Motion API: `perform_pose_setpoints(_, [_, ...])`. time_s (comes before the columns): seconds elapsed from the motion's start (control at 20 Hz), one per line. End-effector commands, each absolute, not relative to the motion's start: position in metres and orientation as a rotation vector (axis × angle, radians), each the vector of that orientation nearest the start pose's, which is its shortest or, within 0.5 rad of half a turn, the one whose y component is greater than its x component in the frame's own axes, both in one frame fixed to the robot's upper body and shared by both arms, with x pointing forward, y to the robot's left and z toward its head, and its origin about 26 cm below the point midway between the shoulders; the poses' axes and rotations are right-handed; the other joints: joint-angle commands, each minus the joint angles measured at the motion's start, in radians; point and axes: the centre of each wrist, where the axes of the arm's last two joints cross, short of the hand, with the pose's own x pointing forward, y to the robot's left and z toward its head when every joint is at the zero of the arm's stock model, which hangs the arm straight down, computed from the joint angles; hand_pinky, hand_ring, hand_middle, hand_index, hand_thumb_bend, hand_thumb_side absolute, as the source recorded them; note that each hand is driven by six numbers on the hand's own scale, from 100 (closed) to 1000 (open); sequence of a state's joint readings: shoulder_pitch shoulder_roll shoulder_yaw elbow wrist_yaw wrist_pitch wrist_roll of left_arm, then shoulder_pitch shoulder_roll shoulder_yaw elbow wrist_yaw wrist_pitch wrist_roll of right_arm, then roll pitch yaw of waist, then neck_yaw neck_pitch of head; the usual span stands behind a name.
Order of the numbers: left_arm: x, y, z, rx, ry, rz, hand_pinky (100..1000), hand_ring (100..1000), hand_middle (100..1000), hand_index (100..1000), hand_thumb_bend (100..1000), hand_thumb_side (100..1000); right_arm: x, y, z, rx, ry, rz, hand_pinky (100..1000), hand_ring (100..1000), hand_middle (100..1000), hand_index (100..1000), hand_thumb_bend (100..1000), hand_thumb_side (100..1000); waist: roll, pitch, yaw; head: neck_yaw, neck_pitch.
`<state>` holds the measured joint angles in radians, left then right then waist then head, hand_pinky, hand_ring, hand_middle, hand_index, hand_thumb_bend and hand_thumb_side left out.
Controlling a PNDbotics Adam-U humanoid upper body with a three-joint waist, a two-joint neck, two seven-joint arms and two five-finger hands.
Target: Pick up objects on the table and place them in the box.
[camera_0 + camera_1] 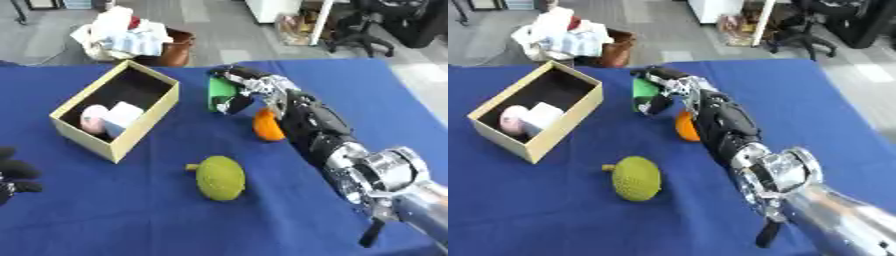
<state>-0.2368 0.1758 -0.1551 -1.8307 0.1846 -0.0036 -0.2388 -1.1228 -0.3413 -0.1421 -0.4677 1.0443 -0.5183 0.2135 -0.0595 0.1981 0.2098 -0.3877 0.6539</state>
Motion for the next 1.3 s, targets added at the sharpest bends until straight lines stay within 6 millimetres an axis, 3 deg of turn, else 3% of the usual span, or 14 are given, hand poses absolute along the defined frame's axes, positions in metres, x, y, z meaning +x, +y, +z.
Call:
perform_pose_setpoints(0.05, [0.311, 0.212, 0.128, -0.378, -2.002, -0.474, 629, 668, 601, 811, 100, 856, 0.517, -0.273, 0.206, -0.695, -1.758, 1.424, 458, 504, 782, 1000, 100, 198, 0.001, -0.003, 0.001, -0.002, -0.011])
perform_pose_setpoints(0.35, [0.311, 0.210, 0.129, -0.390, -2.002, -0.477, 628, 667, 601, 811, 100, 853, 0.518, -0.234, 0.239, -0.609, -1.923, 1.509, 481, 515, 791, 1000, 100, 202, -0.001, -0.006, 0.014, -0.009, -0.010])
perform_pose_setpoints(0.4, [0.311, 0.209, 0.129, -0.393, -2.002, -0.478, 628, 667, 601, 811, 100, 852, 0.518, -0.229, 0.242, -0.597, -1.937, 1.520, 487, 520, 794, 1000, 100, 245, -0.002, -0.006, 0.017, -0.011, -0.010])
perform_pose_setpoints(0.5, [0.311, 0.208, 0.129, -0.399, -2.002, -0.481, 628, 666, 601, 811, 100, 853, 0.517, -0.219, 0.246, -0.573, -1.953, 1.546, 494, 527, 801, 1000, 100, 202, -0.003, -0.006, 0.024, -0.015, -0.010])
perform_pose_setpoints(1.15, [0.312, 0.202, 0.132, -0.432, -2.006, -0.494, 628, 665, 600, 810, 100, 851, 0.516, -0.175, 0.229, -0.501, -1.924, 1.687, 546, 572, 837, 1000, 100, 198, -0.007, -0.002, 0.055, -0.029, -0.011])
perform_pose_setpoints(1.3, [0.312, 0.200, 0.133, -0.440, -2.008, -0.497, 627, 664, 599, 810, 100, 849, 0.513, -0.158, 0.221, -0.474, -1.900, 1.790, 594, 631, 891, 1000, 100, 199, -0.008, -0.001, 0.063, -0.033, -0.010])
